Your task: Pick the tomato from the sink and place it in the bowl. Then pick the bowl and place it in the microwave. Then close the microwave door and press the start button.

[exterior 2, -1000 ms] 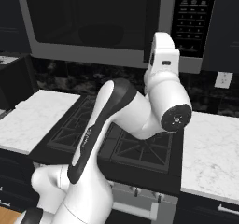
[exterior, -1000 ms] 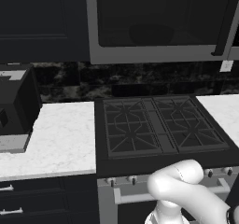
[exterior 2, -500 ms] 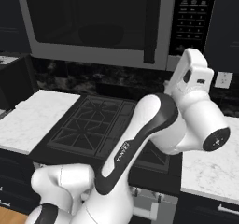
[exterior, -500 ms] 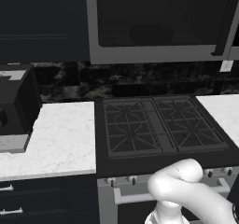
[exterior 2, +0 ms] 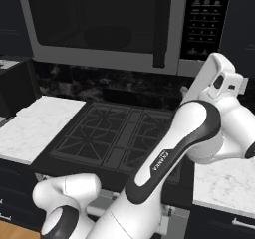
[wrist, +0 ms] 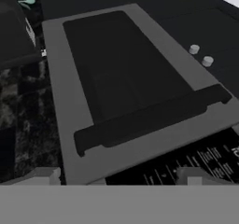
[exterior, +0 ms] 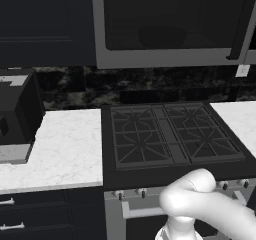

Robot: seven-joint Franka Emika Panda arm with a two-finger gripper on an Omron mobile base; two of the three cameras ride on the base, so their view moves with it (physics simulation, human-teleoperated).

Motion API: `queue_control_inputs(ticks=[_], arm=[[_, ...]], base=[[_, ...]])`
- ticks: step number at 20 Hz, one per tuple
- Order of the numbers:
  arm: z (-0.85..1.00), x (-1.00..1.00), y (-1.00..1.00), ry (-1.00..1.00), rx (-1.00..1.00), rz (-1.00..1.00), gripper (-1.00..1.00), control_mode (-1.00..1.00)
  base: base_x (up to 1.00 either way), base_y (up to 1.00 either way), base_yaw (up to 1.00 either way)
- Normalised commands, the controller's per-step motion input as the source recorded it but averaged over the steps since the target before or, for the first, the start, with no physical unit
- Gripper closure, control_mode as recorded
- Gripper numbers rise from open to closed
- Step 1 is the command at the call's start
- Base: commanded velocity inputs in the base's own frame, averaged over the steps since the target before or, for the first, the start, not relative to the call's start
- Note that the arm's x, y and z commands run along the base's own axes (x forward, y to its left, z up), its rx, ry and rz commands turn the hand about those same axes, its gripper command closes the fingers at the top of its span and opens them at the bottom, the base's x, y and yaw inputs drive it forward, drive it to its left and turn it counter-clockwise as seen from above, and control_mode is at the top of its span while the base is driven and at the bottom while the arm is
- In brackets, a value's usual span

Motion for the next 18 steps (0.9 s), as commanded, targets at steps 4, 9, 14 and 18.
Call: queue_control_inputs(ticks=[4,9,14,18], arm=[[-0.03,0.31,0.0,0.03,0.02,0.09,-1.0,-1.0],[-0.09,0.46,0.0,0.06,0.04,0.08,-1.0,-1.0],[-0.11,0.54,0.0,0.05,0.05,0.06,-1.0,-1.0],[-0.14,0.46,-0.1,0.0,0.06,0.02,-1.0,-1.0]], base=[[0.0,0.0,0.0],[0.0,0.0,0.0],[0.0,0.0,0.0],[0.0,0.0,0.0]])
